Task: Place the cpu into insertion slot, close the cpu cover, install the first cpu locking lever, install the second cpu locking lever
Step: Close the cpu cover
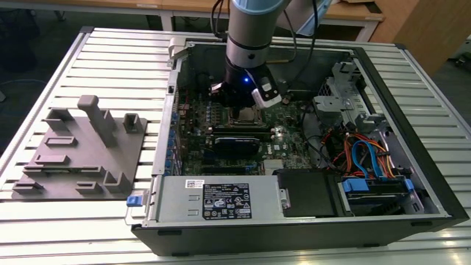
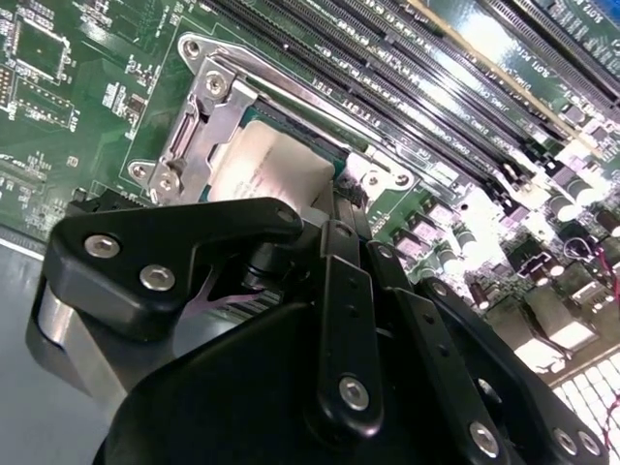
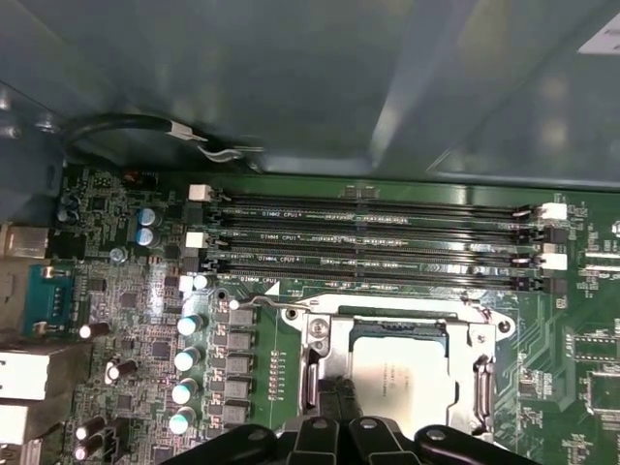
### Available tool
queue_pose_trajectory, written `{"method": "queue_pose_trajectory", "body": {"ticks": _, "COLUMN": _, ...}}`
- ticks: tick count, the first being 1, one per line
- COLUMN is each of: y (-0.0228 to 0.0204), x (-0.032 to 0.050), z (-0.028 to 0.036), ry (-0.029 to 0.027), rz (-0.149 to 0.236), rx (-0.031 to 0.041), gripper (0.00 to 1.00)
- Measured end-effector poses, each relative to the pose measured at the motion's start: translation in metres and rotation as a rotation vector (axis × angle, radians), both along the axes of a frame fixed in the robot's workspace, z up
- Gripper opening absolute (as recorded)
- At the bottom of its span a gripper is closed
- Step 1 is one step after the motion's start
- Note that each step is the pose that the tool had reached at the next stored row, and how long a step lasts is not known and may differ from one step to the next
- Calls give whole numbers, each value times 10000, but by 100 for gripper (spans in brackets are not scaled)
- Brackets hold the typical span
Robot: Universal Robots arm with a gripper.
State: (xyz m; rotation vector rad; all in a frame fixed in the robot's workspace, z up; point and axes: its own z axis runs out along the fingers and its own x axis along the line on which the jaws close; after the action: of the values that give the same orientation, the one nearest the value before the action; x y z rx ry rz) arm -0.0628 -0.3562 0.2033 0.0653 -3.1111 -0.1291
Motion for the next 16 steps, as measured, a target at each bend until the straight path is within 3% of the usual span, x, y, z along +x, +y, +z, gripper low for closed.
{"method": "queue_pose_trajectory", "body": {"ticks": 7, "y": 1, "x": 5, "z": 49, "ry": 0, "rz": 0, "rx": 3, "gripper": 10}}
{"method": "queue_pose_trajectory", "body": {"ticks": 16, "y": 1, "x": 131, "z": 50, "ry": 0, "rz": 0, "rx": 0, "gripper": 10}}
